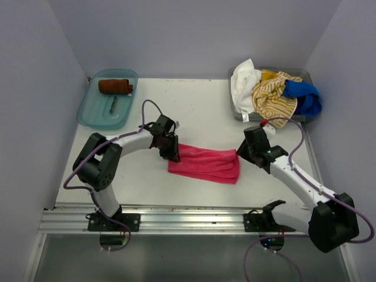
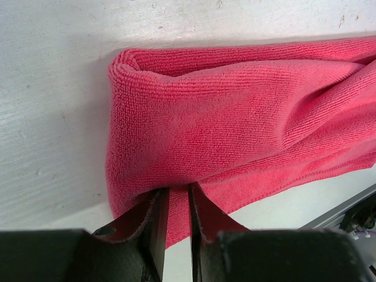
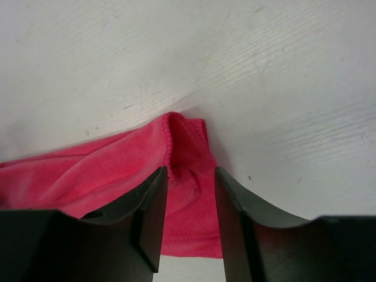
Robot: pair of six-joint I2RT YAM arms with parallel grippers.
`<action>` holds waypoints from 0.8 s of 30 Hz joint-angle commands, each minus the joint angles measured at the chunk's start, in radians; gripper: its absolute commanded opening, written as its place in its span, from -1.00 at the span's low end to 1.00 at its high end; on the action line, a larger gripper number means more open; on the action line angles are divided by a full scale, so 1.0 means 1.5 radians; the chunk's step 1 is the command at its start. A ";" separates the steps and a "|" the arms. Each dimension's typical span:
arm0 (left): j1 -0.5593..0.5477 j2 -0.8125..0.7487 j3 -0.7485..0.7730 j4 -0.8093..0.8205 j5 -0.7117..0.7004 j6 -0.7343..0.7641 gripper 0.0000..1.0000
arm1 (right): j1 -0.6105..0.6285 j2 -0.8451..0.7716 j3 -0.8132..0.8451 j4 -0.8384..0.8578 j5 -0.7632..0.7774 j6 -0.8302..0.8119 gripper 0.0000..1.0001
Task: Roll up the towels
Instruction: Fold the towel
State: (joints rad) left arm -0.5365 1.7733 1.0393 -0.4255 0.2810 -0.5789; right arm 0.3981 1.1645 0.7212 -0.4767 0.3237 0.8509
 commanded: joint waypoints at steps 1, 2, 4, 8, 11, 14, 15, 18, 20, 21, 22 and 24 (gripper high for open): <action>0.005 0.006 -0.002 0.002 -0.007 0.022 -0.55 | -0.001 -0.064 -0.041 0.026 -0.069 -0.005 -0.20; 0.005 0.006 -0.001 0.001 -0.007 0.023 -0.55 | 0.003 -0.068 -0.050 0.034 -0.086 -0.002 -0.24; 0.005 0.006 0.002 -0.001 -0.007 0.023 -0.55 | 0.005 -0.057 -0.067 0.044 -0.135 -0.001 -0.31; 0.005 0.009 0.006 -0.003 -0.008 0.024 -0.55 | 0.024 0.007 -0.066 0.077 -0.183 -0.017 -0.31; 0.005 0.007 0.004 -0.005 -0.009 0.023 -0.55 | 0.033 0.049 -0.050 0.083 -0.177 -0.025 -0.31; 0.006 0.002 0.001 -0.005 -0.010 0.022 -0.55 | 0.033 0.064 -0.044 0.077 -0.157 -0.023 -0.30; 0.006 0.001 0.000 -0.004 -0.010 0.022 -0.55 | 0.032 0.070 -0.042 0.076 -0.146 -0.023 -0.29; 0.006 0.000 0.000 -0.006 -0.011 0.022 -0.55 | 0.033 0.087 -0.035 0.064 -0.137 -0.023 -0.26; 0.005 0.000 0.000 -0.006 -0.011 0.023 -0.55 | 0.032 0.094 -0.036 0.065 -0.134 -0.022 -0.24; 0.006 0.000 0.000 -0.006 -0.011 0.023 -0.55 | 0.033 0.096 -0.038 0.067 -0.132 -0.020 -0.25; 0.006 0.000 -0.001 -0.005 -0.011 0.023 -0.55 | 0.033 0.100 -0.042 0.072 -0.131 -0.020 -0.29; 0.006 0.000 0.000 -0.006 -0.011 0.023 -0.55 | 0.033 0.103 -0.046 0.085 -0.129 -0.020 -0.38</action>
State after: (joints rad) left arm -0.5350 1.7733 1.0393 -0.4263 0.2810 -0.5789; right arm 0.4454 1.3102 0.6296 -0.3897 0.0978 0.8276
